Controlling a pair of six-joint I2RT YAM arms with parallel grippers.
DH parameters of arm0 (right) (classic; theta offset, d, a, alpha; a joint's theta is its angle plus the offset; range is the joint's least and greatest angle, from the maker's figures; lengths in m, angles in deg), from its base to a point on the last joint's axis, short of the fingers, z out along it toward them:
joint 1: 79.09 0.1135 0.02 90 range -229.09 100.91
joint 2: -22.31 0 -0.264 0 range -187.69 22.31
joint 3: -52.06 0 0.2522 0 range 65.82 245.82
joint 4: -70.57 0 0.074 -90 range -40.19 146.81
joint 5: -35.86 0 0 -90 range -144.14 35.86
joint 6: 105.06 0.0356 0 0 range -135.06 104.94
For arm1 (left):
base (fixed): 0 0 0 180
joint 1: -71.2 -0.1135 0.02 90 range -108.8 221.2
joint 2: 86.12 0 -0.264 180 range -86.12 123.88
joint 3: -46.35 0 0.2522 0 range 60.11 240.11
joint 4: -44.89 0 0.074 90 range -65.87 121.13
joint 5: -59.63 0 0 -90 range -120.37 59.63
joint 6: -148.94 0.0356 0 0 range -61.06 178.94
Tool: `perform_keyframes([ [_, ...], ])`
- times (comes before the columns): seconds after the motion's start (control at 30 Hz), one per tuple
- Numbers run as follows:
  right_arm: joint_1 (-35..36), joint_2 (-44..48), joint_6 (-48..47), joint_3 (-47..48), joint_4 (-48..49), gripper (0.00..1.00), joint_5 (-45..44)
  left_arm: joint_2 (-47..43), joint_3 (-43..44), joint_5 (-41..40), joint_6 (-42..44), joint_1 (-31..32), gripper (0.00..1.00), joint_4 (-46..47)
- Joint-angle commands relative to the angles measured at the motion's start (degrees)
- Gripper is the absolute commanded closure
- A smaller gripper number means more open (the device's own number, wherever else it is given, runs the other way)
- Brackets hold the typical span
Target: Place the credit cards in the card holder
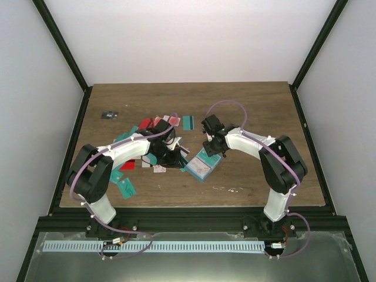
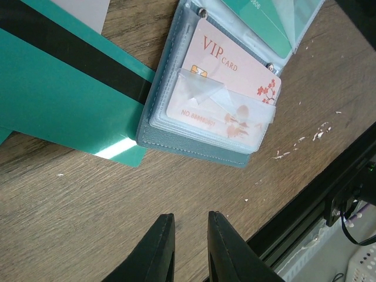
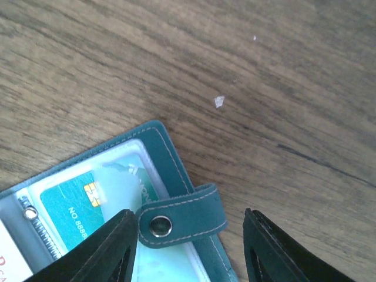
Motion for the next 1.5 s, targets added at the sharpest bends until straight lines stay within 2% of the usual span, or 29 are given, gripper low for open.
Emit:
perform_keyframes([
  [0.0,-0.48,0.4,-0.55,2.84,-0.71,0.48,-1.28,0.0,0.21,0.64,1.03,-0.23,0.81,-0.37],
  [0.5,-1.7,1.21,-1.09,1.22,-0.98,0.48,-0.29,-0.5,-0.07,0.55,1.1,-0.26,0.82,-0.52],
  [0.7,-1.92,4.49,-0.56,-2.2,-1.12,0.47,0.77,-0.6,0.83,-0.82,0.87,-0.27,0.82,-0.74],
  [0.87,-2.07,5.24,0.16,-4.44,-0.46,0.47,1.19,3.98,8.37,-4.2,-0.23,-0.25,0.82,-1.1],
  [1.1,-2.33,1.88,0.48,-3.2,0.59,0.47,1.76,15.39,21.91,-6.32,-1.98,-0.27,0.83,-0.86],
  [1.3,-2.73,-0.92,0.2,-0.64,1.13,0.46,2.07,25.88,31.83,-5.13,-2.08,-0.53,0.83,-0.72],
  [1.47,-2.84,-2.88,-0.46,0.87,1.86,0.46,3.63,32.73,35.24,-3.43,-2.75,-0.84,0.84,0.55],
])
